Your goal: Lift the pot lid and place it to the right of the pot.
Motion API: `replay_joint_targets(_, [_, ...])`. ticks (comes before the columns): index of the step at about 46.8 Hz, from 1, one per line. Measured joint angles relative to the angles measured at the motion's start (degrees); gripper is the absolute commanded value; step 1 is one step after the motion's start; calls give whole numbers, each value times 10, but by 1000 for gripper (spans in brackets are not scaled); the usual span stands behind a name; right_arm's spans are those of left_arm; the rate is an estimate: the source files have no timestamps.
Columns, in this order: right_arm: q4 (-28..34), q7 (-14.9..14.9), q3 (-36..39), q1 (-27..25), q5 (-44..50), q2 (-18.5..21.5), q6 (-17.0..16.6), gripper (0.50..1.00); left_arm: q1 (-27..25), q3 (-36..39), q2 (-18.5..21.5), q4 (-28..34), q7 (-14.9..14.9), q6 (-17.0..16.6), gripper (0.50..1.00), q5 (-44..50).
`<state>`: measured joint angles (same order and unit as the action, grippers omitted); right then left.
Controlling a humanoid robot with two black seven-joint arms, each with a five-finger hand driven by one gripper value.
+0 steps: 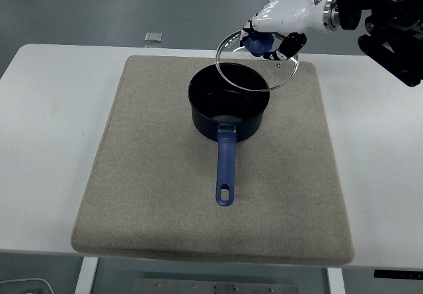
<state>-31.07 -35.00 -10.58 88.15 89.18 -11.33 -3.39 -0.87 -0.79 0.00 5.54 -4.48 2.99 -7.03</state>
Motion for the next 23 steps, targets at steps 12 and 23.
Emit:
replay_joint_targets(12, [29, 0, -24, -7, -5, -1, 0, 500, 0, 0, 0, 1, 0, 0, 1000, 0])
replay_joint_targets(23, [55, 0, -24, -17, -7, -9, 1, 500, 0, 0, 0, 0, 0, 0, 1000, 0])
